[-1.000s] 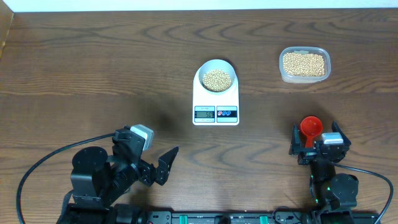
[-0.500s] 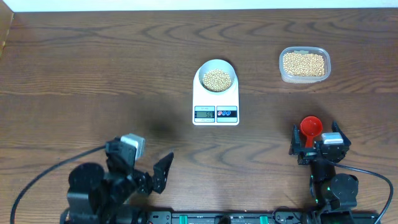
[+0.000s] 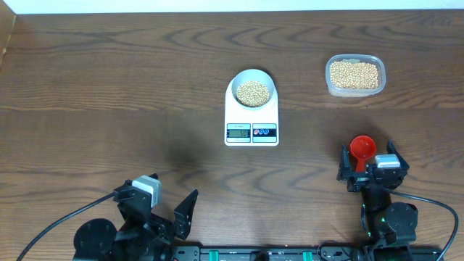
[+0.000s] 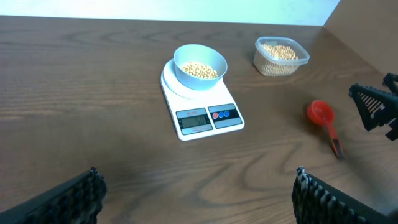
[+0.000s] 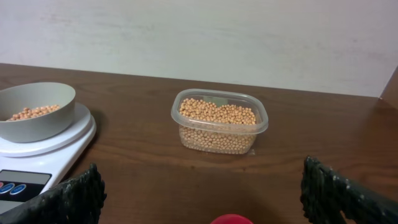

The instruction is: Scoop item into bowl and weigh 50g on scale

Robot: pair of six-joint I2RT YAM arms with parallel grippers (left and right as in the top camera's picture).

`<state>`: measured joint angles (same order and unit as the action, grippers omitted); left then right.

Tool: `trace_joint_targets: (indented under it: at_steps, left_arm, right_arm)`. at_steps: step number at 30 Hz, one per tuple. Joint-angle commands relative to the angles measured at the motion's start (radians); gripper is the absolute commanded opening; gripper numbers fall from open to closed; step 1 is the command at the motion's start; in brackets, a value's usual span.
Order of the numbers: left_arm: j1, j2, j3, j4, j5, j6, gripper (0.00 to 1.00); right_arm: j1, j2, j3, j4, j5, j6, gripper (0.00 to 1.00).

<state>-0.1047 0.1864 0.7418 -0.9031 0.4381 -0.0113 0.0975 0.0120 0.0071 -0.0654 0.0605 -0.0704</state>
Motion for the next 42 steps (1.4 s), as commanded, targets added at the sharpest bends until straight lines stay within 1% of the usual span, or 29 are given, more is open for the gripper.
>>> trace_joint_targets:
  at_steps: [1, 7, 15, 21, 24, 26, 30, 34, 38, 42]
  left_arm:
    - [0.005, -0.021, -0.007, 0.007, -0.014, -0.018, 0.98]
    - [0.005, -0.021, -0.026, 0.027, -0.066, -0.034, 0.98]
    - [-0.001, -0.040, -0.167, 0.259, -0.101, -0.032, 0.98]
    - [0.098, -0.148, -0.304, 0.358, -0.099, -0.032, 0.98]
    - [0.147, -0.185, -0.337, 0.385, -0.100, -0.031, 0.98]
    - [0.170, -0.185, -0.348, 0.385, -0.119, -0.031, 0.98]
    - [0.188, -0.185, -0.390, 0.411, -0.228, -0.031, 0.98]
    - [0.188, -0.185, -0.473, 0.548, -0.298, -0.018, 0.98]
    - [0.188, -0.185, -0.565, 0.684, -0.301, 0.026, 0.98]
    - [0.187, -0.185, -0.661, 0.816, -0.300, 0.025, 0.98]
  right_arm:
    - [0.009, -0.007, -0.002, -0.003, 0.008, -0.013, 0.99]
    - [0.009, -0.007, -0.002, -0.003, 0.008, -0.013, 0.99]
    - [0.009, -0.007, -0.002, -0.003, 0.008, -0.013, 0.99]
    - [0.009, -0.007, -0.002, -0.003, 0.008, -0.013, 0.99]
    - [0.009, -0.007, -0.002, -0.003, 0.008, -0.013, 0.99]
    - [0.009, -0.007, -0.002, -0.003, 0.008, -0.013, 0.99]
    - [0.009, -0.007, -0.002, -0.003, 0.008, -0.013, 0.99]
    - [0.009, -0.007, -0.002, -0.002, 0.008, -0.013, 0.99]
    - [0.009, -0.007, -0.002, -0.003, 0.008, -0.013, 0.99]
    - [0.009, -0.007, -0.002, -0.003, 0.008, -0.013, 0.99]
